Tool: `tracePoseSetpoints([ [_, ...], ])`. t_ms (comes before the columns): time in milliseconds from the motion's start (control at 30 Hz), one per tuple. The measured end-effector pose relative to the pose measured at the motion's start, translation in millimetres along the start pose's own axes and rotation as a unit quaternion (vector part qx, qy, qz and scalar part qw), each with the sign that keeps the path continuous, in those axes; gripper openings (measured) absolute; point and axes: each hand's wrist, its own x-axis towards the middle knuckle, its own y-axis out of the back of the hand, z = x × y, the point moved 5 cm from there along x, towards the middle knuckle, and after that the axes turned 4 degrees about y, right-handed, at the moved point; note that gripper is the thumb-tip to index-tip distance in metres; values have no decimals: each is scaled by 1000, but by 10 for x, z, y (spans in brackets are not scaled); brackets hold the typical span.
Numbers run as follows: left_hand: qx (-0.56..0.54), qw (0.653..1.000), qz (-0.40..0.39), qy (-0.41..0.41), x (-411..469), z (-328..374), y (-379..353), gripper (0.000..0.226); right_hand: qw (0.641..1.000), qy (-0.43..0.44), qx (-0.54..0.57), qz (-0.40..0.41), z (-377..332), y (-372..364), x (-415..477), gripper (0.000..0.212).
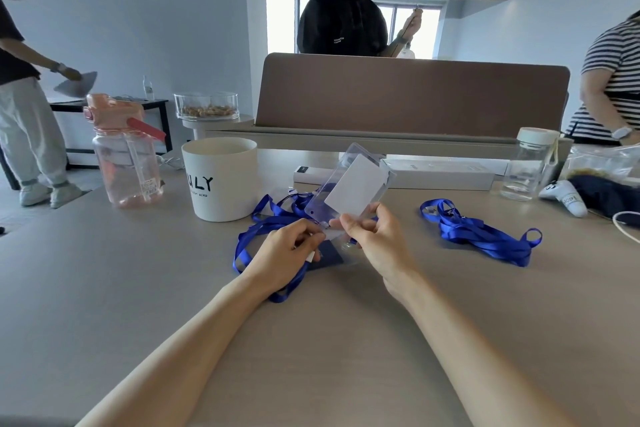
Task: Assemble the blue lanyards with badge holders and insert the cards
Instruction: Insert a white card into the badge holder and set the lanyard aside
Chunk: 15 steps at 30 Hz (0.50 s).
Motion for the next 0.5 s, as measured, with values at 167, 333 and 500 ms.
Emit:
tracePoseSetpoints([
  [167, 5, 1000, -3, -5, 6, -2, -11, 8, 1000, -2, -6, 1, 25, -6, 6, 22],
  [333, -7, 1000, -1, 6, 31, -29, -21, 12, 1000, -7, -13, -4, 89, -37, 18, 20],
  [500, -44, 998, 2, 34, 23, -26, -11, 31, 999, -7, -39, 10, 128, -42, 40, 25],
])
